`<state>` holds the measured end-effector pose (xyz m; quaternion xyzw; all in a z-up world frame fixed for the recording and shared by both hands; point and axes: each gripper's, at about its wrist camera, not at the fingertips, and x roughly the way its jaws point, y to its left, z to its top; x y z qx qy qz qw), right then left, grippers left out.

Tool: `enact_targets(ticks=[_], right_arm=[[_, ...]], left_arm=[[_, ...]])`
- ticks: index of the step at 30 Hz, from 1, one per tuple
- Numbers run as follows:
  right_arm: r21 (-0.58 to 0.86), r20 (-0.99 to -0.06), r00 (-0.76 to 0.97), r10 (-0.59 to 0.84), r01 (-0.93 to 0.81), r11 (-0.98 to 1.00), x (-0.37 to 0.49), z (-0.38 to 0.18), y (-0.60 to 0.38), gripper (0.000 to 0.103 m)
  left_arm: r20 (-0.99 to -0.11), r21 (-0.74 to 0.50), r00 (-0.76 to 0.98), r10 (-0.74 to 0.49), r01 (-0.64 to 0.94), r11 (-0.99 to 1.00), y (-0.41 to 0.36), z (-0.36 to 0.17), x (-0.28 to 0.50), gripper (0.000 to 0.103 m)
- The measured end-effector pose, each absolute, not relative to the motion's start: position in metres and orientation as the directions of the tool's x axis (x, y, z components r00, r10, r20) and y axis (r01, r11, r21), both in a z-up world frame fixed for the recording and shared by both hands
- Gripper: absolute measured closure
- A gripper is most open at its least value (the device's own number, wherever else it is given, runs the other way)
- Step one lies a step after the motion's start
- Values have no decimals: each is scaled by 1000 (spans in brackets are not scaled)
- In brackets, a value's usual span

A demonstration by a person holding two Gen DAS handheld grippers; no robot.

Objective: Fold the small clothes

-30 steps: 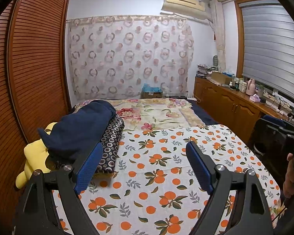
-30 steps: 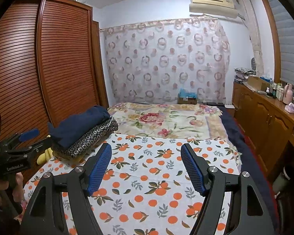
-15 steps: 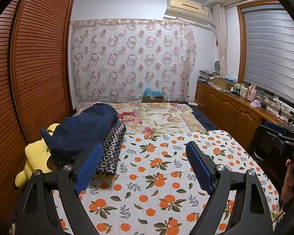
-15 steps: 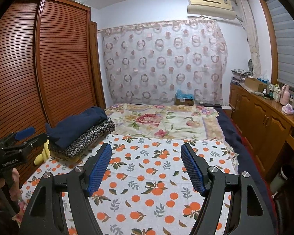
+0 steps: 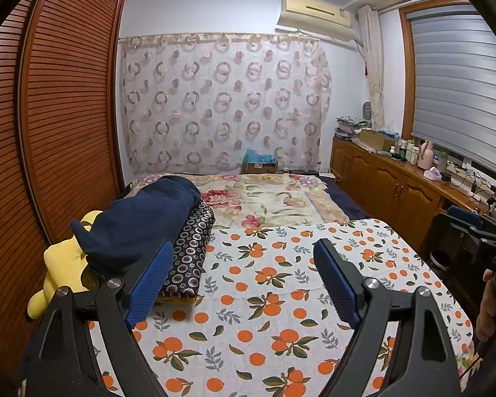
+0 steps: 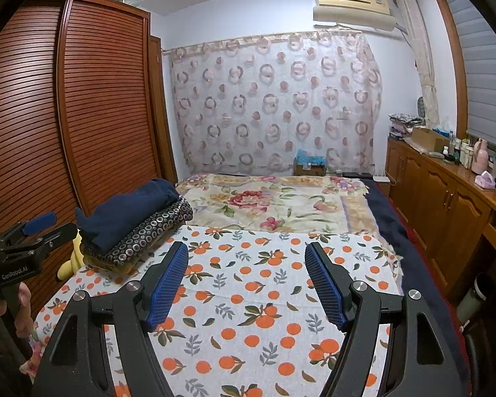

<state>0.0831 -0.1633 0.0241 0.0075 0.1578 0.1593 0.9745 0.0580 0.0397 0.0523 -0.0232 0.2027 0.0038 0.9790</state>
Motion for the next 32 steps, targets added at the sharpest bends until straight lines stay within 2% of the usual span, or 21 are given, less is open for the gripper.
enact_targets(ticks=[32], right_arm=[[63,-298,900,318,-314,947,86,21,-163,28]], left_arm=[[-397,-42,918,-1,-16,999,40,53,58,16]])
